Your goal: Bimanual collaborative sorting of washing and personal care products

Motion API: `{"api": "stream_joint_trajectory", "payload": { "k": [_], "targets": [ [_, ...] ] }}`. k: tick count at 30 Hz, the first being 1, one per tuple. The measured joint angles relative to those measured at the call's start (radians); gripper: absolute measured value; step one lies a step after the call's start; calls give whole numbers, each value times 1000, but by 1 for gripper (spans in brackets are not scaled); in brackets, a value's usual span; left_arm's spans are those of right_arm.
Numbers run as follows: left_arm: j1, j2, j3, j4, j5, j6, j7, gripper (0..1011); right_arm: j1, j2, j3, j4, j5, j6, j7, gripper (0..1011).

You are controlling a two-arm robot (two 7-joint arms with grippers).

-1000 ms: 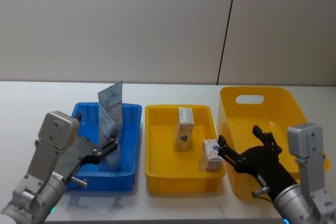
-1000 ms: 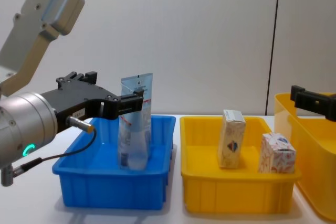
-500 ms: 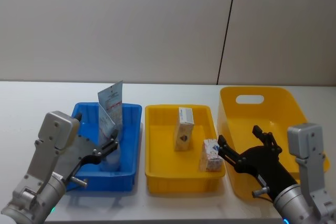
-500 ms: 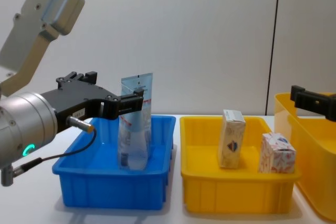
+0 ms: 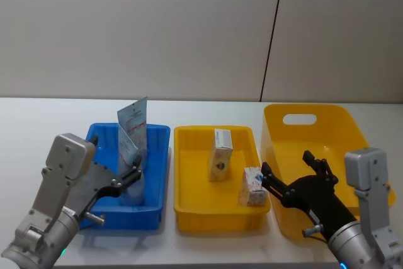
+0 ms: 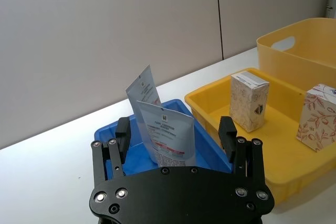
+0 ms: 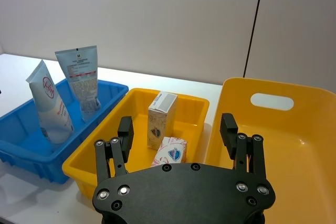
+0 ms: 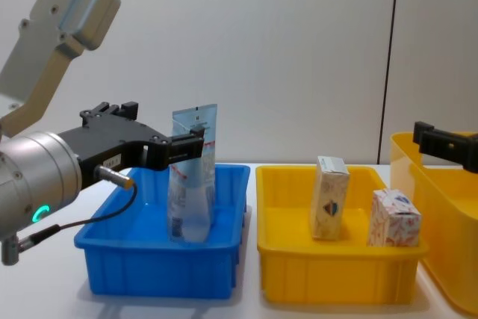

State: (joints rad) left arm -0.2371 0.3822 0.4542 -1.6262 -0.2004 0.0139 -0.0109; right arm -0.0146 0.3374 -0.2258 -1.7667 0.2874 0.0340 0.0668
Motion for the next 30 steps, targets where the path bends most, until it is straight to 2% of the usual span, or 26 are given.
{"api": "stream_joint_trajectory", "payload": {
  "k": [30],
  "targets": [
    [0, 0, 0, 0, 0, 0, 0, 1002, 0, 0, 0, 0, 0, 0, 0, 1003]
  ]
}}
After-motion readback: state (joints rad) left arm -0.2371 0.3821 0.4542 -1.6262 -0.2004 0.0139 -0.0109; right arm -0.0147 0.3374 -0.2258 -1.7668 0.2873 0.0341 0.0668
